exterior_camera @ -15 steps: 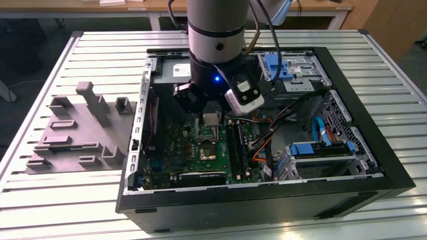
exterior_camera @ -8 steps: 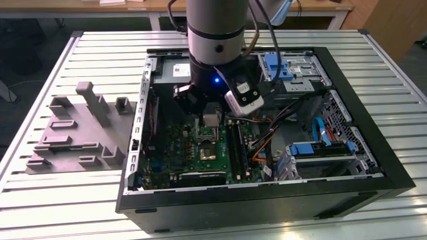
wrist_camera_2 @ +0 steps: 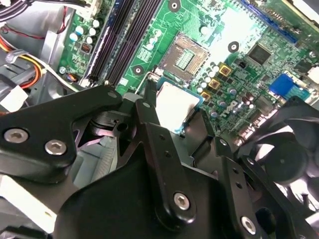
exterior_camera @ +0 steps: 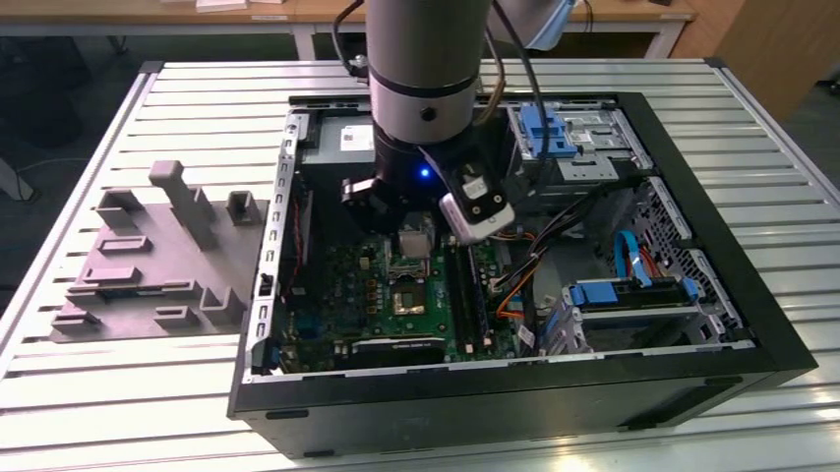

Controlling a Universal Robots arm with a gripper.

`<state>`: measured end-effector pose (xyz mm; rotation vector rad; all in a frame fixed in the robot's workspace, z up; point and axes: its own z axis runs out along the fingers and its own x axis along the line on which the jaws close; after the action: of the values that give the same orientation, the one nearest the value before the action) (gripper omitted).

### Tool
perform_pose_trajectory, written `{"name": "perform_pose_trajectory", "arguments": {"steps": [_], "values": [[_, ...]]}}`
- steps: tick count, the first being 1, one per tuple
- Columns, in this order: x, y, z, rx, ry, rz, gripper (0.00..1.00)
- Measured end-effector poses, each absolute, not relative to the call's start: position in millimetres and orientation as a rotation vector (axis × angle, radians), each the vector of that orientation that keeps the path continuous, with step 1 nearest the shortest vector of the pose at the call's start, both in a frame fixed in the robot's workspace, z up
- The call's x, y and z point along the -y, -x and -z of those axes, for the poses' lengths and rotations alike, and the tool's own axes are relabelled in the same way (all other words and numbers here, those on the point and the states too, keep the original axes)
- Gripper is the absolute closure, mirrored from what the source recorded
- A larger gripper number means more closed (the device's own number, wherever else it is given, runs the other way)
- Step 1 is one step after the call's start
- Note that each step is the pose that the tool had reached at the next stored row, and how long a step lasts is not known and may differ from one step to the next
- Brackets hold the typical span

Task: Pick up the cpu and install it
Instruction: 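Place the cpu into insertion slot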

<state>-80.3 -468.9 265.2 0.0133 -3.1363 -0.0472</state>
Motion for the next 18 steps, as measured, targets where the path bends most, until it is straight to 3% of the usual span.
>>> {"name": "perform_pose_trajectory", "arguments": {"steps": [18], "values": [[484, 83, -237, 3.136, -0.013, 0.048, 0.53]]}}
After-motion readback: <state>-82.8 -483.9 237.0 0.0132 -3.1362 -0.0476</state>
